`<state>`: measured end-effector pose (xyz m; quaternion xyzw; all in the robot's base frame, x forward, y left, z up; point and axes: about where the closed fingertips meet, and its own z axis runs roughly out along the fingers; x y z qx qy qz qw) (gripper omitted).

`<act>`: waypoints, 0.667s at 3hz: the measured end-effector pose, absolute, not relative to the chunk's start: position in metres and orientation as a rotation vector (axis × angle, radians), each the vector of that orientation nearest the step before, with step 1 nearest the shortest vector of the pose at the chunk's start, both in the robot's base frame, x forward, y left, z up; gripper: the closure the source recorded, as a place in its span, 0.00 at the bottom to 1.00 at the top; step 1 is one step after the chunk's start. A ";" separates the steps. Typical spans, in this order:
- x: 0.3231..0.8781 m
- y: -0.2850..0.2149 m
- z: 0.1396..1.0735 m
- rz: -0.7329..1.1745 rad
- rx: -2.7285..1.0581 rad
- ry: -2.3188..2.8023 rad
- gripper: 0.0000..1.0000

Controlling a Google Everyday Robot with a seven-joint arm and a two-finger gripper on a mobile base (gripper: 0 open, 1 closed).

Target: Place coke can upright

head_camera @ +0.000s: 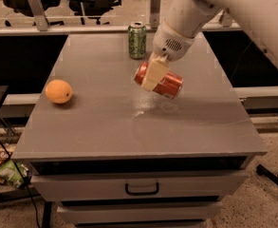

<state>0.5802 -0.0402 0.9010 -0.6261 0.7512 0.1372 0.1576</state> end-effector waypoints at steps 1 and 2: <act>0.586 -0.045 0.923 0.529 -1.706 1.999 1.00; 0.591 -0.048 0.936 0.673 -1.576 1.817 1.00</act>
Offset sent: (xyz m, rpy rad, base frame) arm 0.0145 -0.0197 0.0537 0.6044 -0.1715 0.0213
